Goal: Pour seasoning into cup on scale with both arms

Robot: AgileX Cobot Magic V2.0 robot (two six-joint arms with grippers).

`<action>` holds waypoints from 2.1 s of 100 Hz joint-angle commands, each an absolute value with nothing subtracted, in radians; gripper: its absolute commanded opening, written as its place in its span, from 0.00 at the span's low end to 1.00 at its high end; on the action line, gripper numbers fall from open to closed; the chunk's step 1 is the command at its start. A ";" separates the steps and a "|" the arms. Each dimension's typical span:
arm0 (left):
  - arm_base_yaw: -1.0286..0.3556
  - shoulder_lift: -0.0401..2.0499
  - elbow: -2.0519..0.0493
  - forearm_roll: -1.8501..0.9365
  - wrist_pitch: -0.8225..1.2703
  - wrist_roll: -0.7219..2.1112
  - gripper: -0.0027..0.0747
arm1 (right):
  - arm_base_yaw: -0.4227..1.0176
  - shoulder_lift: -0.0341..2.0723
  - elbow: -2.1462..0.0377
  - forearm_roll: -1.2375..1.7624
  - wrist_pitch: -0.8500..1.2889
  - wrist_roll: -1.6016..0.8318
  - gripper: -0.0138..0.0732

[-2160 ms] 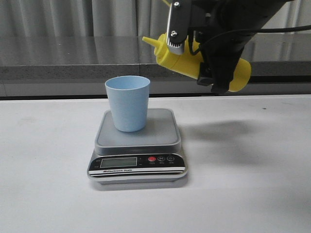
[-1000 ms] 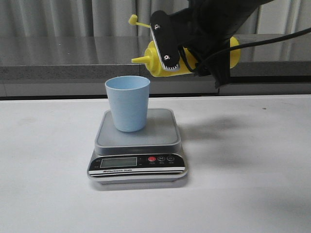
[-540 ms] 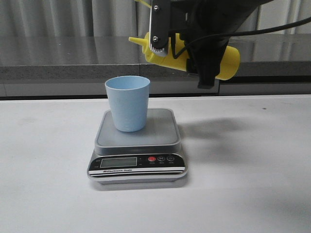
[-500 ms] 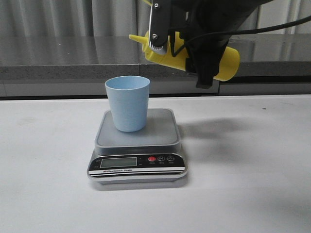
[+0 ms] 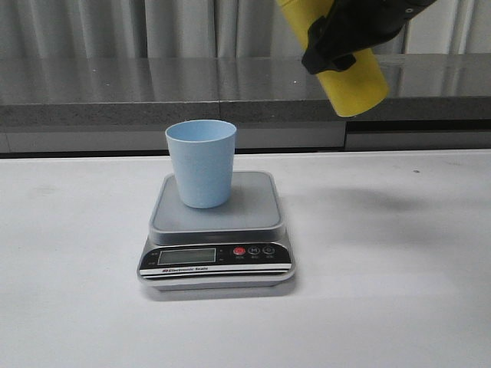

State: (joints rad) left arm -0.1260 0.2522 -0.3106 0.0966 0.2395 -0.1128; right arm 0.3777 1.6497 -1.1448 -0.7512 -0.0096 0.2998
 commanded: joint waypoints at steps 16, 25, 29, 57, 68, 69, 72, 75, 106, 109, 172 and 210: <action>-0.126 0.260 -0.338 0.096 0.154 -0.122 0.01 | 0.284 1.542 -0.982 -0.456 -0.420 0.221 0.43; -0.126 0.260 -0.338 0.096 0.154 -0.122 0.01 | 0.268 1.538 -0.901 -0.356 -0.522 0.177 0.43; -0.126 0.260 -0.338 0.096 0.154 -0.122 0.01 | 0.265 1.538 -0.870 -0.312 -0.558 0.161 0.43; -0.126 0.260 -0.338 0.096 0.154 -0.122 0.01 | 0.265 1.558 -0.688 -0.119 -0.782 0.084 0.43; -0.126 0.260 -0.338 0.096 0.154 -0.122 0.01 | 0.265 1.585 -0.662 -0.124 -0.816 0.084 0.43; -0.126 0.260 -0.338 0.096 0.154 -0.122 0.01 | 0.265 1.587 -0.661 -0.127 -0.816 0.084 0.43; -0.126 0.260 -0.338 0.096 0.154 -0.122 0.01 | 0.265 1.599 -0.661 -0.132 -0.817 0.084 0.43; -0.126 0.260 -0.338 0.096 0.154 -0.122 0.01 | 0.265 1.608 -0.661 -0.140 -0.819 0.084 0.43; -0.126 0.260 -0.338 0.096 0.154 -0.122 0.01 | 0.265 1.715 -0.661 -0.211 -0.920 0.084 0.43; -0.126 0.260 -0.338 0.096 0.154 -0.122 0.01 | 0.265 1.728 -0.661 -0.211 -0.929 0.084 0.43; -0.126 0.260 -0.338 0.096 0.154 -0.122 0.01 | 0.265 1.818 -0.661 -0.232 -0.949 0.084 0.43; -0.126 0.260 -0.338 0.096 0.154 -0.122 0.01 | 0.265 1.818 -0.634 -0.232 -0.968 0.084 0.77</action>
